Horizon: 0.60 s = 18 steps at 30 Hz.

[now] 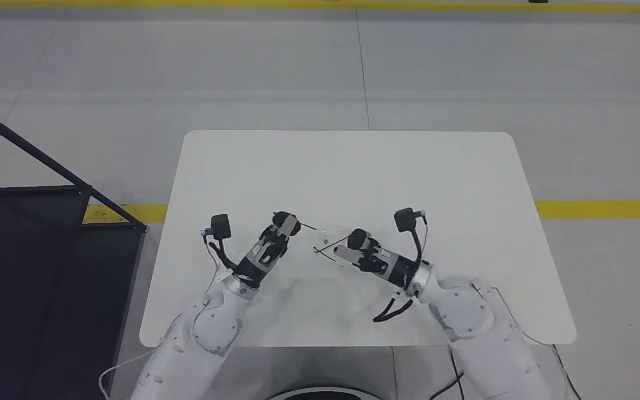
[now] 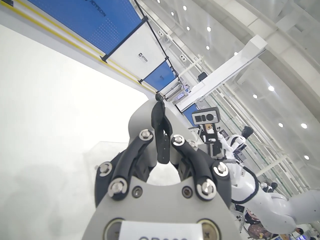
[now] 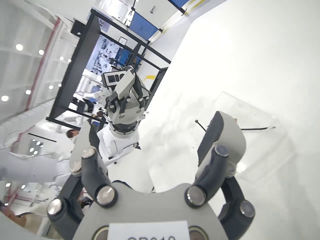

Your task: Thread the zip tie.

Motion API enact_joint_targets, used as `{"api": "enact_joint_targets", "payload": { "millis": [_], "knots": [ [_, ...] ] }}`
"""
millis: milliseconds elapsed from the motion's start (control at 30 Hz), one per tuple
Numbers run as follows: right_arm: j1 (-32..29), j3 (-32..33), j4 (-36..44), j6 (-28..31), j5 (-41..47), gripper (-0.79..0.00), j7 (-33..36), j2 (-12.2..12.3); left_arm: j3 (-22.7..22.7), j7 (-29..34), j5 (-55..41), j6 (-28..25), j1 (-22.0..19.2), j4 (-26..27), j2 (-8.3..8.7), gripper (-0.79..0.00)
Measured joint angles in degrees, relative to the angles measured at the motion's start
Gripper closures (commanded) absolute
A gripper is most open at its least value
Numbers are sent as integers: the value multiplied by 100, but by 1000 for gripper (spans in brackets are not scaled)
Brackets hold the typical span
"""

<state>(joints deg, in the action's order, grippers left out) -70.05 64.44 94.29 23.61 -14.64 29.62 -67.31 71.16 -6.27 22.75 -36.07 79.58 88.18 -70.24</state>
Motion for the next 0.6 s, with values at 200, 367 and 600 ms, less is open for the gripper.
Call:
{"api": "enact_joint_targets", "payload": {
  "millis": [200,367,600],
  "knots": [
    [-213,-35,752,-776,-1101,-785,-266,15,692,450,-242,-1,353,204,126,0],
    [-207,-34,727,-724,-1047,-785,-259,14,829,609,-319,34,441,223,152,0],
    [-215,-36,736,-774,-1096,-785,-286,13,822,613,-319,41,440,228,151,0]
  ]
}}
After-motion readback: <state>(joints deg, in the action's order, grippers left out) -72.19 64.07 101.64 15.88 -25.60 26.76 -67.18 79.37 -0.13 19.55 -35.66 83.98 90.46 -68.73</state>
